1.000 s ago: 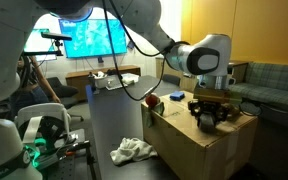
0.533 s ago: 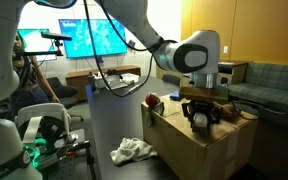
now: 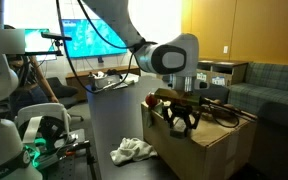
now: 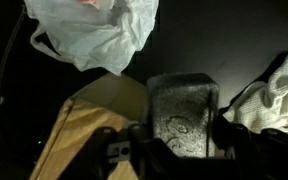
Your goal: Put the objects on the box onto the table and the objects on the table on to the box
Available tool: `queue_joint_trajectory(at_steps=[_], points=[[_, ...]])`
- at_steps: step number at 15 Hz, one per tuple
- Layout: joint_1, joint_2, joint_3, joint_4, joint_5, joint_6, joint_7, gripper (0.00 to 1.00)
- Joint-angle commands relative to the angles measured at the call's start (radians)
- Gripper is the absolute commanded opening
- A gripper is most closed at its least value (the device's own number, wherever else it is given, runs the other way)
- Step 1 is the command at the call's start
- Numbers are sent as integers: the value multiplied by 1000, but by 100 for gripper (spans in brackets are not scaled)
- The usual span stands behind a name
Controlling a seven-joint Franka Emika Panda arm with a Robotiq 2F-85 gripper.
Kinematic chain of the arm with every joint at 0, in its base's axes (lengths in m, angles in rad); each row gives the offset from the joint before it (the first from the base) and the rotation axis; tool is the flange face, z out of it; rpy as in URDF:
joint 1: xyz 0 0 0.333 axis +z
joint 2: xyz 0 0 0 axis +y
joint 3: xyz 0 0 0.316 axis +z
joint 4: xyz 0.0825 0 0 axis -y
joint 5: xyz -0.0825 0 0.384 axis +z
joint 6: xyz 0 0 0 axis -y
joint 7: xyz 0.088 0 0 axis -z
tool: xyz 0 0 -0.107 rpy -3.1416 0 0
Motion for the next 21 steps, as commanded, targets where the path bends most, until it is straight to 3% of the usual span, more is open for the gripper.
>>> queue_joint_trajectory(at_steps=[1,9,11,15,21], points=[[28,-131,-6,-175,-28,64,45,33],[75,-249,-1,-396,-31,161,125,33],[89,-226,6,-399,-24,174,130,33],[124,-140,0,-354,-77,196,284,33],[128,-45,7,-325,-65,218,301,33]])
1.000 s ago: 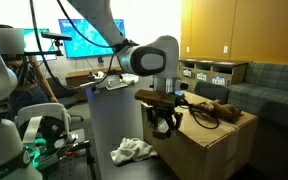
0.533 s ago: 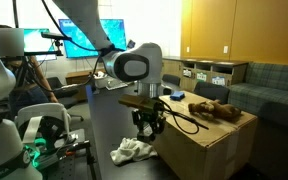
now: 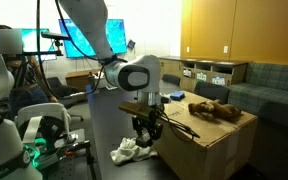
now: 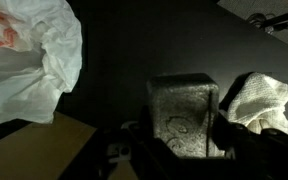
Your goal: Put the objects on the box onto the table and the objects on the table on to the box
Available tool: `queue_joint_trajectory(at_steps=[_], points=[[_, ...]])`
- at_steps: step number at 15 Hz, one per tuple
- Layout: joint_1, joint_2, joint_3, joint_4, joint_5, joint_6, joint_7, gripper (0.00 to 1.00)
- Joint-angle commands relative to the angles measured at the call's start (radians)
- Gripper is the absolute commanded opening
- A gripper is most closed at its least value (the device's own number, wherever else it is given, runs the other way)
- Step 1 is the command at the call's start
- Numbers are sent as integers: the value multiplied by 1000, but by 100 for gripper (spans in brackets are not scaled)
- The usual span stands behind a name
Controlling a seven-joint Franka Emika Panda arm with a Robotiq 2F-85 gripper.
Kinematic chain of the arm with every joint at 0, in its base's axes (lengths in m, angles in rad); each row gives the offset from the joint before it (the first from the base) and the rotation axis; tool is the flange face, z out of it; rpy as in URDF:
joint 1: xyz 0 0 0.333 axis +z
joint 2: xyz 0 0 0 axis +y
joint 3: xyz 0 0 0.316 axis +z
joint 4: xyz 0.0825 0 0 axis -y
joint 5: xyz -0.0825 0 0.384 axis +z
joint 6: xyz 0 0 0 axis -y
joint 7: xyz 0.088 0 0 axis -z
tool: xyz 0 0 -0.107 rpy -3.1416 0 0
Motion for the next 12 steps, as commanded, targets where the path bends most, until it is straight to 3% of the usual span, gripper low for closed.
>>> queue_joint_trajectory(at_steps=[1,4,6,8,10,12], points=[[-3,43,7,19,3,15,-1,33],[-1,60,8,18,-3,1,5,33],[4,66,4,18,-10,-4,19,83],[3,68,3,16,-11,0,21,87],[0,67,4,13,-7,1,18,99],[-3,67,6,12,-2,2,14,100]])
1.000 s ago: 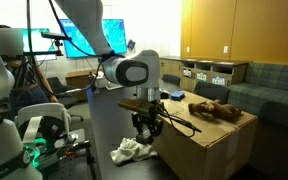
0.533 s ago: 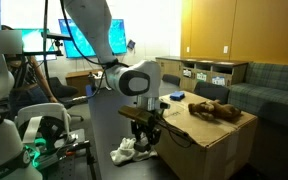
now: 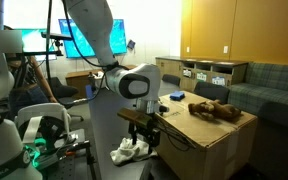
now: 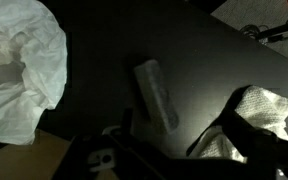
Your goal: Put the objects on the box onto the table and the objects on the table on to the box
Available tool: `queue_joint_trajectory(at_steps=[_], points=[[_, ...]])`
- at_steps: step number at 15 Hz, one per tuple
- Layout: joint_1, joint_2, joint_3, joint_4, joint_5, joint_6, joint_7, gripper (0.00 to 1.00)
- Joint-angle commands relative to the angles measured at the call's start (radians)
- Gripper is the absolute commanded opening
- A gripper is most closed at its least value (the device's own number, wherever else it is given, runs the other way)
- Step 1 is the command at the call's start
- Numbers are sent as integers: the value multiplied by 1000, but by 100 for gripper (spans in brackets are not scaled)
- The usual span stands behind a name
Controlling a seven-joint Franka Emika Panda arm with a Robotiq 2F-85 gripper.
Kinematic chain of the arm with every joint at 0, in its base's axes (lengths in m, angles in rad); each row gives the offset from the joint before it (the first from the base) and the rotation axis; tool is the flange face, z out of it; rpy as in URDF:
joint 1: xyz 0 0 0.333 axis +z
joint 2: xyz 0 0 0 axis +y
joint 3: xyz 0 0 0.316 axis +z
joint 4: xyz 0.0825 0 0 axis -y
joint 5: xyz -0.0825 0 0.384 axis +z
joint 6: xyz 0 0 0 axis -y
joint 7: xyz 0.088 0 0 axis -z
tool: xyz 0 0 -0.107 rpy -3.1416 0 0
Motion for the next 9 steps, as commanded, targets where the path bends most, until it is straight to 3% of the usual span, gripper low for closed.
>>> queue_joint_trajectory(at_steps=[1,9], points=[[-5,-3,1,4,0,1,15,100],[-48,-1,-28,-4,40,11,63,100]])
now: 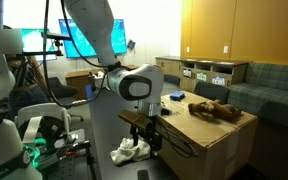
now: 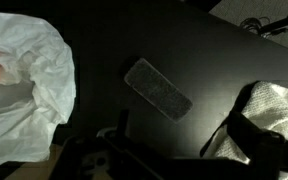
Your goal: Put the objects on the box onto the table and the objects on the table on to the box
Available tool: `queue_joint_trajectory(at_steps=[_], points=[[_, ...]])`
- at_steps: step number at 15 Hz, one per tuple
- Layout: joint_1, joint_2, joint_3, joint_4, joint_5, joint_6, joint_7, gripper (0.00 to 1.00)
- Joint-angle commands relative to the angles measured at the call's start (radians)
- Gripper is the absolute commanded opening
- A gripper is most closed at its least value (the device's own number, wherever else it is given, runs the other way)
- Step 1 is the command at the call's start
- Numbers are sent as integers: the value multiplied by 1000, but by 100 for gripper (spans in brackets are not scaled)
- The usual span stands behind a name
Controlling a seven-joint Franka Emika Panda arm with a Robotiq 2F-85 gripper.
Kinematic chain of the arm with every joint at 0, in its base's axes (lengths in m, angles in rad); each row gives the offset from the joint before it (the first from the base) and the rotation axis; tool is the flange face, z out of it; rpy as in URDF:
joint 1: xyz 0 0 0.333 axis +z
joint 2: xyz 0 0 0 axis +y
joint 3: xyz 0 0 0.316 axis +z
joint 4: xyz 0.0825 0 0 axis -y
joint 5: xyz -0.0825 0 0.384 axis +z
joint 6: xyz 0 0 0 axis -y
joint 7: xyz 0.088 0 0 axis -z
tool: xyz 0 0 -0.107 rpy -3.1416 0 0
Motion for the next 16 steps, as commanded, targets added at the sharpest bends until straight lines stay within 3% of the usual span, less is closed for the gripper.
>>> queue_joint_trajectory(at_steps=[1,10,13,16], points=[[-26,1,-21,-3,30,12,38,100],[-127,24,-138,-16,39,79,93,100],[-162,62,-174,2,40,146,104,100],[-233,123,-164,38,87,255,61,100]])
